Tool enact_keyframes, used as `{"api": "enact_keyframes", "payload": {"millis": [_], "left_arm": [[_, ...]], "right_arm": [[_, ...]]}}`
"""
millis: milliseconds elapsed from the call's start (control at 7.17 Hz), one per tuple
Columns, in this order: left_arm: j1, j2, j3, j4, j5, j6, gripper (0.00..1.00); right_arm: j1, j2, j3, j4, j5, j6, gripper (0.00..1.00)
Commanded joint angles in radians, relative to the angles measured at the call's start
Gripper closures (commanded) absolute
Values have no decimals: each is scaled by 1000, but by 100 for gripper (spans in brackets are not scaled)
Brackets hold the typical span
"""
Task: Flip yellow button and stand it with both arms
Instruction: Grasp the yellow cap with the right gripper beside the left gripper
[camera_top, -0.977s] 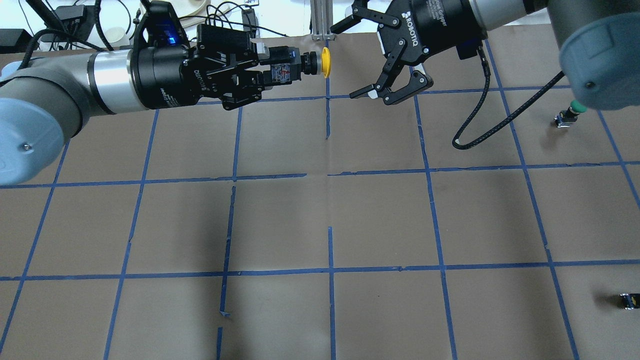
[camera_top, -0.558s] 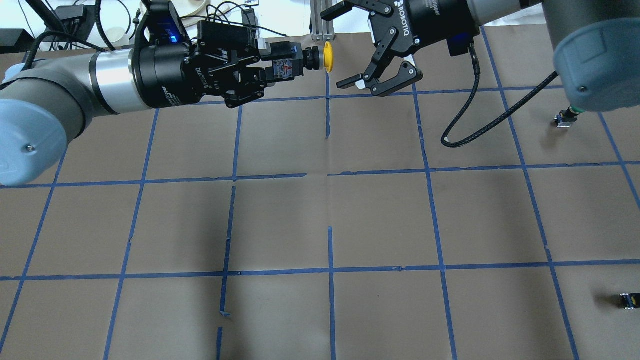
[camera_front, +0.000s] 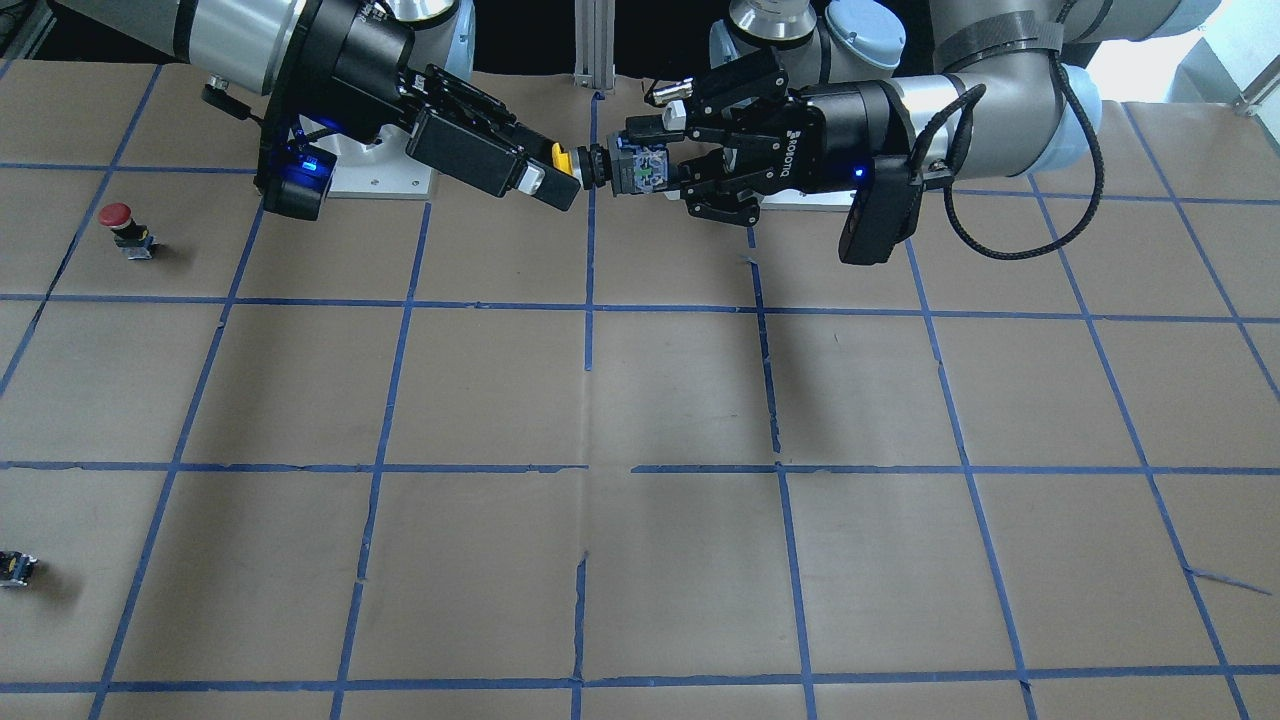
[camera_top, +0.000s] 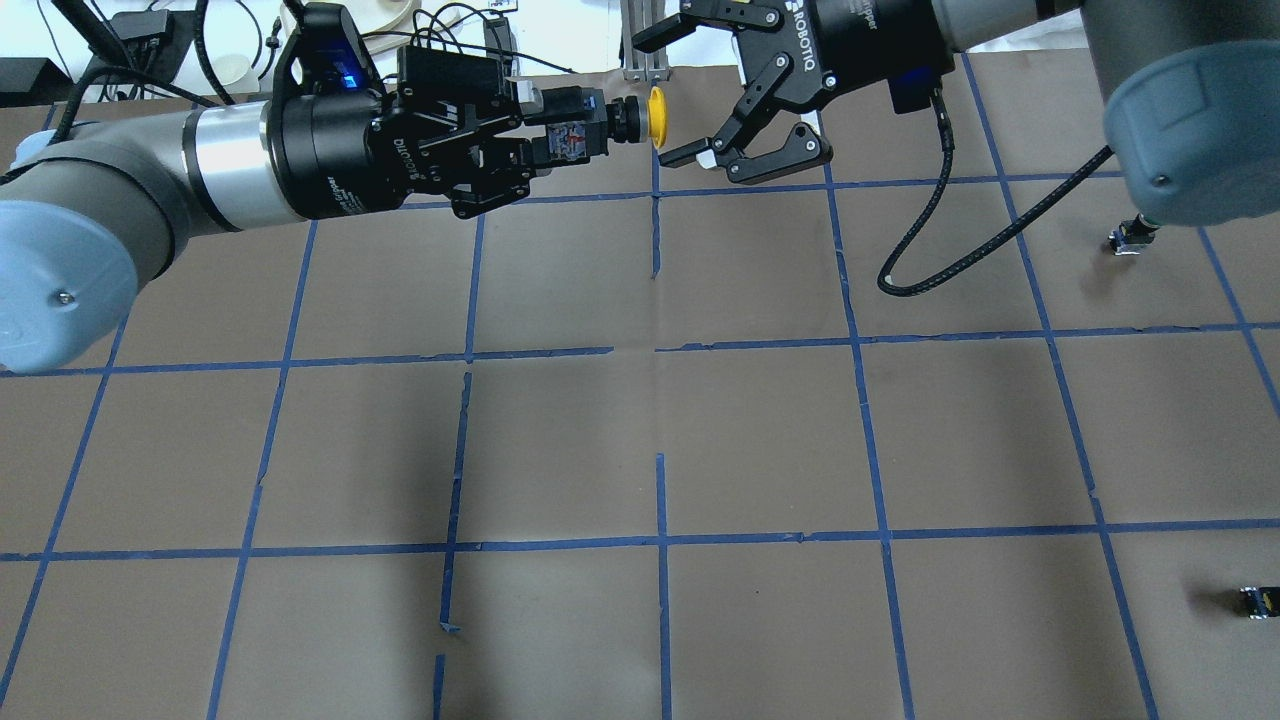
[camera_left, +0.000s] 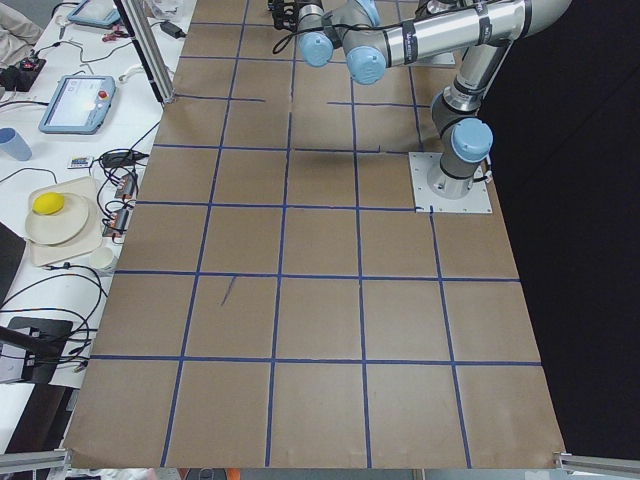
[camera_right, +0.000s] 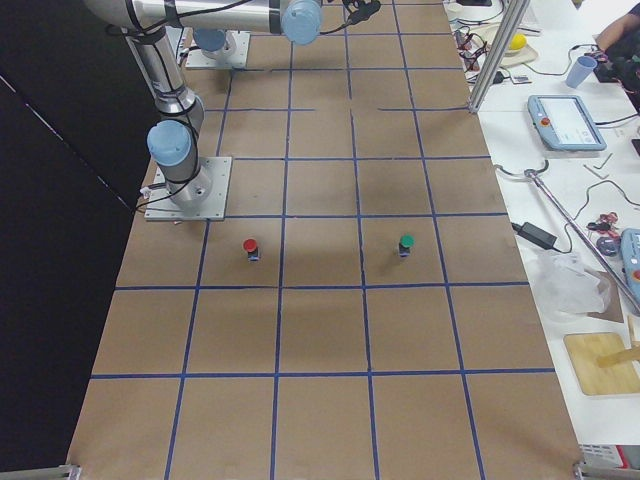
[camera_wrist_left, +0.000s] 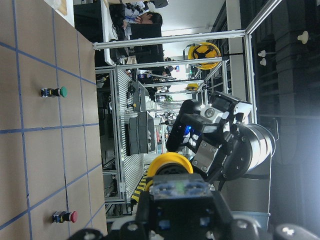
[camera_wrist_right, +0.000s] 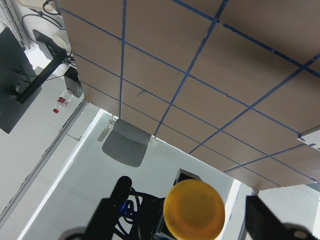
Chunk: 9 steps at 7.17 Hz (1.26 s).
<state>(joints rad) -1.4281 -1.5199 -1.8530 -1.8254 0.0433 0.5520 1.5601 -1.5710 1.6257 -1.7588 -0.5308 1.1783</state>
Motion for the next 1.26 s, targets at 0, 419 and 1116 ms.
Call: {"api": "enact_keyframes", "payload": {"millis": [0,419,1116], "left_arm": [[0,0,0,0,3,0,93],[0,4,0,0,-2,-12,91],[2,3,9,-2,16,-161,0]], "right_arm": [[0,0,0,-1,-2,1,60],[0,2,0,1,-2,3,79],[-41,2,-4,-23,-53,-52,84]]}}
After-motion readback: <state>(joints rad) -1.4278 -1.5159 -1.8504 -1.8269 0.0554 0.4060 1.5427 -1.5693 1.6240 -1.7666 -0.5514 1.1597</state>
